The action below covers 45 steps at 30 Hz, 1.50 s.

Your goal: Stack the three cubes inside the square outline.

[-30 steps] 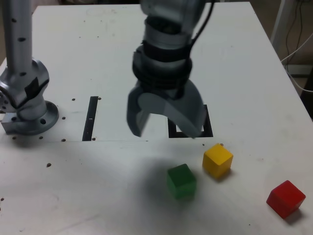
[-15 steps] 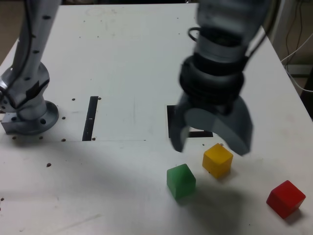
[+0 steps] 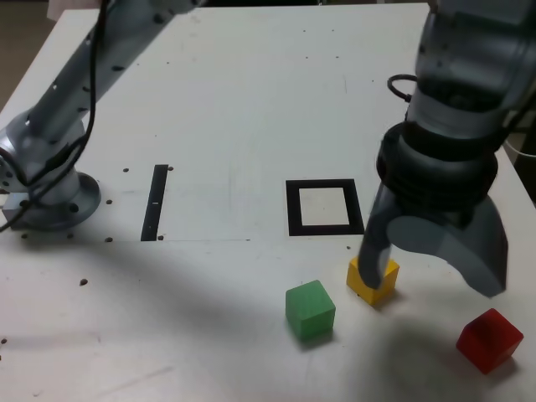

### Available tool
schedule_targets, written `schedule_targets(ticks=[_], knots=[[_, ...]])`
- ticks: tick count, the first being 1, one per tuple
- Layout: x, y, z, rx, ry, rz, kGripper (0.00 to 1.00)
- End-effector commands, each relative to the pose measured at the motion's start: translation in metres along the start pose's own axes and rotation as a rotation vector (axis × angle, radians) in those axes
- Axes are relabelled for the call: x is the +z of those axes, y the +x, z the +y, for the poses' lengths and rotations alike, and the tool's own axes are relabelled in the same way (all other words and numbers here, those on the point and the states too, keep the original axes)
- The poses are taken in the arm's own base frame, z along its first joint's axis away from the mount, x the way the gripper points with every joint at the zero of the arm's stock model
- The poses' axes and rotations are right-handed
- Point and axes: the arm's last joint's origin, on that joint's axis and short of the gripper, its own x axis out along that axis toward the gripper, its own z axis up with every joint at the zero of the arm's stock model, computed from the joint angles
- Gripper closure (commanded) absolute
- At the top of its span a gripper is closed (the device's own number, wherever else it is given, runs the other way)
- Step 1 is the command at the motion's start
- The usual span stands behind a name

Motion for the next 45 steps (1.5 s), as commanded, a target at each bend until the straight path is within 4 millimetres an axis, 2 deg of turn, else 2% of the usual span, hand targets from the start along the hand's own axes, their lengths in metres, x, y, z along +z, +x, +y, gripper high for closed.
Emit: schedule_targets(ticks=[1, 7, 18, 28, 33, 45], knots=[[0.006, 0.003, -0.001, 0.004, 0.011, -0.004, 0.00], [0.019, 0.006, -0.002, 0.007, 0.034, -0.040, 0.00], [0.043, 0.025, -0.004, 0.007, 0.071, -0.077, 0.00], [0.049, 0.033, -0.003, 0.016, 0.102, -0.073, 0.00], [0.049, 0.034, -0.007, 0.021, 0.188, -0.069, 0.00], [0.047, 0.033, -0.016, 0.080, 0.537, -0.053, 0.01]])
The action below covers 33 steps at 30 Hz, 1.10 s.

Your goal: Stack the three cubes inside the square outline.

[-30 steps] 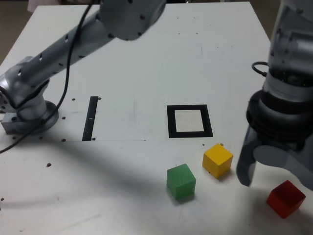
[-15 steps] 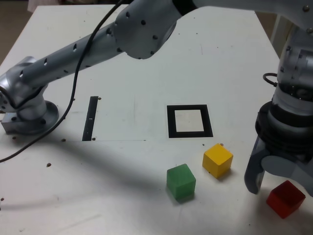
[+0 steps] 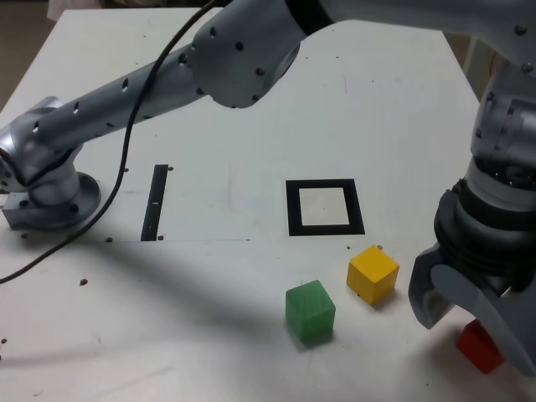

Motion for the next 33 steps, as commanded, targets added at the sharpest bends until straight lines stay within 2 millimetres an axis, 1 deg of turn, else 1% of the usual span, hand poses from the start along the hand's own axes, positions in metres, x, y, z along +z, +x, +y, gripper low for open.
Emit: schedule_targets(ticks=[1, 5, 13, 24, 29, 33], knots=[[-0.001, -0.001, -0.002, 0.005, 0.047, 0.016, 0.01], [-0.001, 0.000, -0.002, 0.015, 0.089, 0.026, 0.01], [0.002, 0.003, 0.001, 0.033, 0.095, 0.019, 0.01], [0.013, 0.020, 0.008, 0.056, 0.094, 0.006, 0.03], [0.015, 0.027, 0.009, 0.055, 0.093, 0.009, 0.06], [0.016, 0.029, 0.010, 0.057, 0.093, 0.013, 0.13]])
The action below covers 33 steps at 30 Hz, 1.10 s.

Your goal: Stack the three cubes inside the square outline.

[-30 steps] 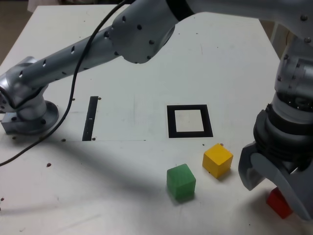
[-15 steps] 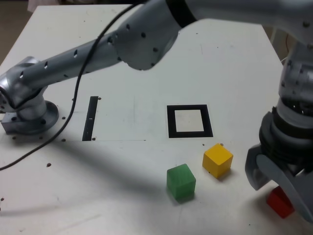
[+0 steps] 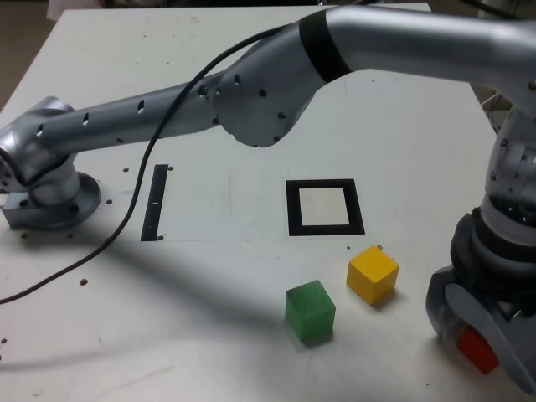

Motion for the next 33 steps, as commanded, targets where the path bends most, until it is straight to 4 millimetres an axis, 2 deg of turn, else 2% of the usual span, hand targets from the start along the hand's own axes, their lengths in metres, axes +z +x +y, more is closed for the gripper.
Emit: schedule_targets(ticks=[1, 8, 11, 33], knots=[[-0.0003, 0.0001, 0.0011, 0.005, 0.000, 0.004, 0.16], [-0.0001, -0.0007, 0.0010, 0.032, 0.000, 0.016, 0.49], [0.0003, -0.0018, 0.0004, 0.042, 0.004, 0.017, 0.58], [-0.0002, -0.0059, -0.0012, 0.048, 0.011, 0.017, 0.61]])
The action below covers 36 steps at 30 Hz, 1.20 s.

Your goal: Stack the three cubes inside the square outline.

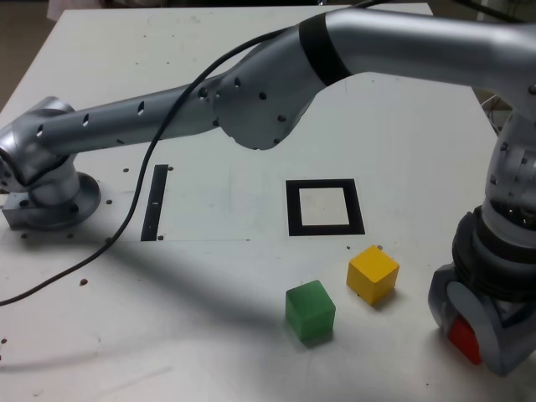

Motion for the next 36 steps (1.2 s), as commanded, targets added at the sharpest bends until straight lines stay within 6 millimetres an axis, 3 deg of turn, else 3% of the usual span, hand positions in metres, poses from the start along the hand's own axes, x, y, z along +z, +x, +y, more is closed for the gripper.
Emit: schedule_targets(ticks=[1, 9, 19, 28, 36], knots=[[-0.002, -0.009, -0.001, 0.008, 0.003, -0.007, 0.61], [-0.015, -0.048, -0.007, 0.049, -0.005, -0.026, 0.61], [-0.054, -0.099, -0.015, 0.069, -0.088, -0.011, 0.62], [-0.107, -0.113, -0.006, 0.035, -0.281, 0.064, 0.62], [-0.157, -0.112, 0.005, -0.021, -0.475, 0.131, 0.62]])
